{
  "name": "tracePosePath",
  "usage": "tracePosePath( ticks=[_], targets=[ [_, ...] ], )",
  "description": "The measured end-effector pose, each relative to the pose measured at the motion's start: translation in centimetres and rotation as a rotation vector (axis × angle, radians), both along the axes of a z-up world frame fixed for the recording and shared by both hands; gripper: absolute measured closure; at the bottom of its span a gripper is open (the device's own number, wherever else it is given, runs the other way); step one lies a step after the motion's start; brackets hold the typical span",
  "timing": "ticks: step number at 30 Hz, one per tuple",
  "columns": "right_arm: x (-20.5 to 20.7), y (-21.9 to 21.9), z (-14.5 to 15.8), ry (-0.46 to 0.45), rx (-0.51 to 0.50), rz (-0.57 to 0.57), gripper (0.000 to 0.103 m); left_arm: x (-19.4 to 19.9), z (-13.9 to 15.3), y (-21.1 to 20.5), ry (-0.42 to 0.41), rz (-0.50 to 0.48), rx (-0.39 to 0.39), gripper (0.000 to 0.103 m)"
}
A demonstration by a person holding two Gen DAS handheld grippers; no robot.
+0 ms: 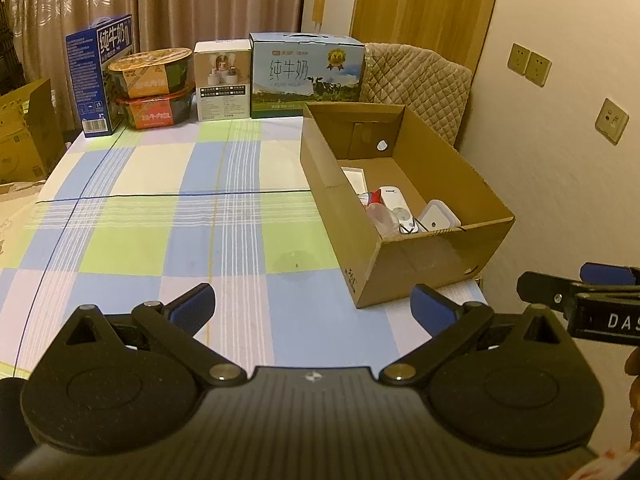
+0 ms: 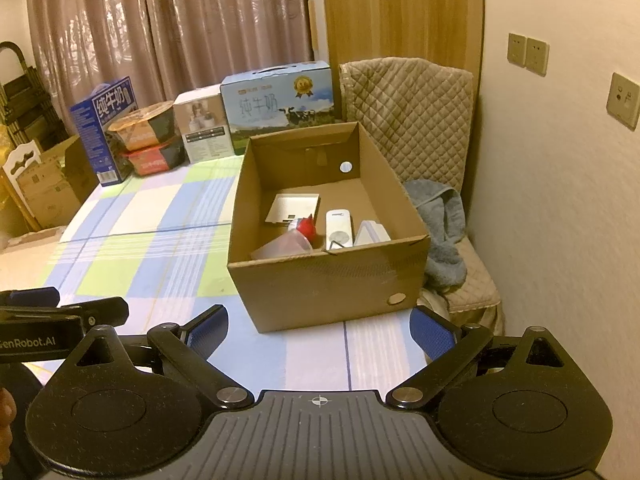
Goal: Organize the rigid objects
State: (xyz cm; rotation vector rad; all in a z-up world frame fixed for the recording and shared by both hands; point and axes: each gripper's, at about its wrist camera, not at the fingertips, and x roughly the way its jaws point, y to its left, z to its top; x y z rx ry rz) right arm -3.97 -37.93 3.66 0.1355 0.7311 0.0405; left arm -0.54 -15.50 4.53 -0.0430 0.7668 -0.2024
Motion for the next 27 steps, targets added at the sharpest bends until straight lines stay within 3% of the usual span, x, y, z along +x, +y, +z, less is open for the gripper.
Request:
tracePosePath(
  ticks=[27],
  targets=[
    [-0.04, 0.10, 0.28, 0.001, -0.005, 0.002, 0.008, -0.25, -0.14, -0.15, 0.006, 0.008, -0.007, 0.000]
  ],
)
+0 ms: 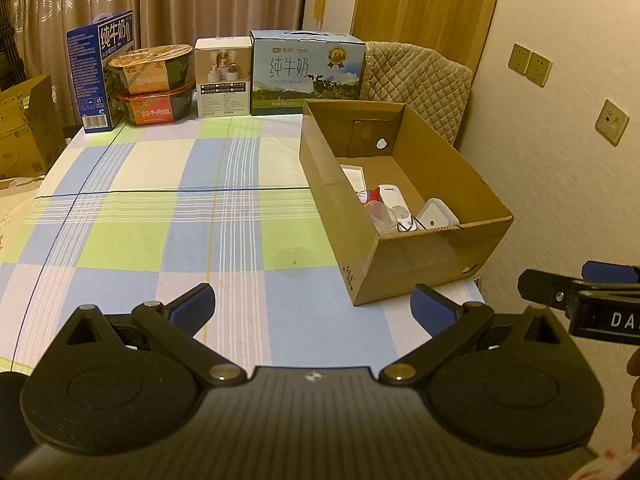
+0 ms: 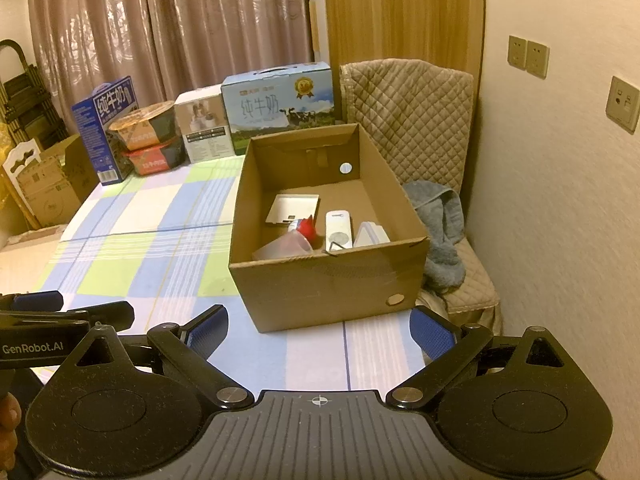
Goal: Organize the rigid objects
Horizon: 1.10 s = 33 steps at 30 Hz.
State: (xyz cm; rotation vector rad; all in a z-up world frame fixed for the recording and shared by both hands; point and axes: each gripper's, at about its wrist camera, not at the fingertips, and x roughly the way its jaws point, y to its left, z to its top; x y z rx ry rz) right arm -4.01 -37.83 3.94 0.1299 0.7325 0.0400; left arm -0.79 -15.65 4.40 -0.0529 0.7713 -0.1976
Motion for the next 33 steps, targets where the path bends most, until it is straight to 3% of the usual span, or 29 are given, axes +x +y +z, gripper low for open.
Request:
tracePosePath(
  ticks=[33],
  targets=[
    [0.42, 0.24, -0.74, 0.018, 0.002, 0.008, 0.008, 0.23, -0.61, 0.69, 0.007, 0.005, -0.016, 0.000]
  ],
)
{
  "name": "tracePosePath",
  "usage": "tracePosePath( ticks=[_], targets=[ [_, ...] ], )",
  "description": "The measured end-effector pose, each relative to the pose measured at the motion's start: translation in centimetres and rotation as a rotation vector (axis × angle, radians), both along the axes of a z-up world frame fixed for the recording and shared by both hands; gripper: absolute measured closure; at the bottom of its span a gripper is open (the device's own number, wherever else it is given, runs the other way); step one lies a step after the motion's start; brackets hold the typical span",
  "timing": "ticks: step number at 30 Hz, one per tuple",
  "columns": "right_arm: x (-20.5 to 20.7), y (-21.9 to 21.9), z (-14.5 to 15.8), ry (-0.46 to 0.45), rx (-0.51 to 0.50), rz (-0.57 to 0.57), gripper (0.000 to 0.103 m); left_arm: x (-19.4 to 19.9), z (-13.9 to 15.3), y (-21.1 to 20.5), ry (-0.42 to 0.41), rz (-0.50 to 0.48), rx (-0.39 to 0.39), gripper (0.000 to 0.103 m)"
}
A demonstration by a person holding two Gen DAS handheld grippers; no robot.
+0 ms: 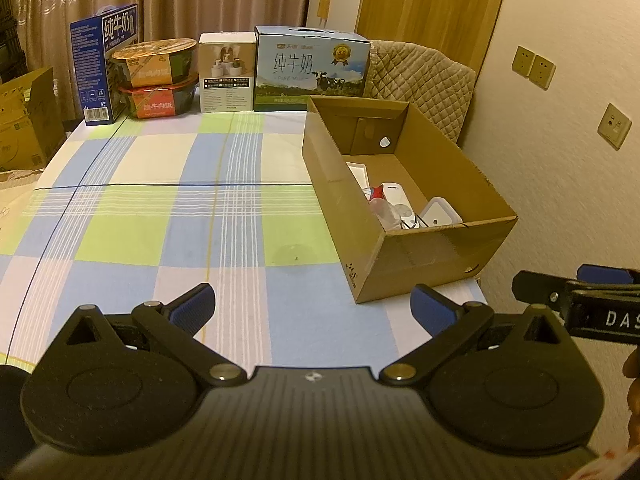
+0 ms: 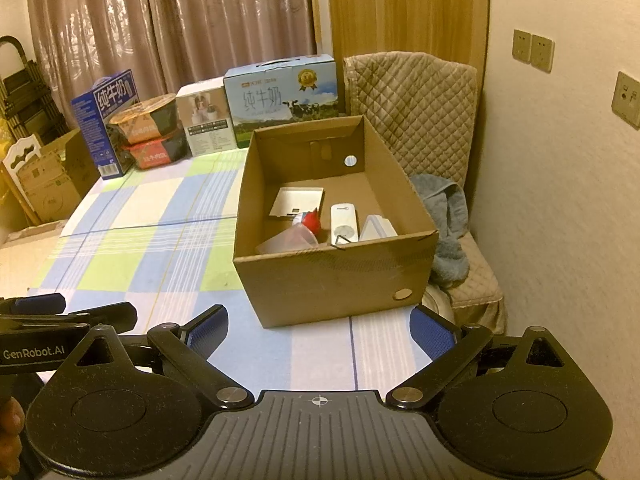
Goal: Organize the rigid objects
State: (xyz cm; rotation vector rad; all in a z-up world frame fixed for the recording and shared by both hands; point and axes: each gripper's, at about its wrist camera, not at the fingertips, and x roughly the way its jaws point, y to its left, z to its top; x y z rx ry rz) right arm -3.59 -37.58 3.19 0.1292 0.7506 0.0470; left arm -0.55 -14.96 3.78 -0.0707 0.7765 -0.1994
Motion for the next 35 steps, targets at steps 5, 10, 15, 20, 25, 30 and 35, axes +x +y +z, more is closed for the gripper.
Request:
tracePosePath(
  ticks=[5, 10, 15, 20, 25, 30, 35],
  targets=[
    [0.03, 0.17, -0.07, 0.002, 0.002, 0.001, 0.008, 0.01, -0.09, 0.11, 0.000, 0.001, -0.001, 0.000],
    [0.10, 0.42, -0.26, 0.004, 0.003, 0.002, 0.008, 0.02, -0.20, 0.24, 0.000, 0.002, 0.000, 0.000],
    [0.09, 0.43, -0.30, 0.003, 0.003, 0.002, 0.008, 0.08, -0.29, 0.32, 0.003, 0.003, -0.002, 0.000],
    [0.12, 0.70, -0.48, 0.005, 0.004, 0.003, 0.008, 0.15, -0.37, 0.34, 0.003, 0.007, 0.000, 0.000],
    [0.12, 0.87, -0.61, 0.005, 0.006, 0.002, 0.008, 0.20, -0.42, 0.33, 0.002, 0.006, 0.003, 0.000],
    [0.14, 0.89, -0.69, 0.005, 0.007, 0.002, 0.008, 0.29, -0.50, 0.23, 0.005, 0.006, 0.003, 0.000],
    [0.22, 0.87, -0.69, 0.007, 0.008, 0.001, 0.008, 0.19, -0.46, 0.26, -0.005, 0.002, -0.003, 0.000]
  ],
)
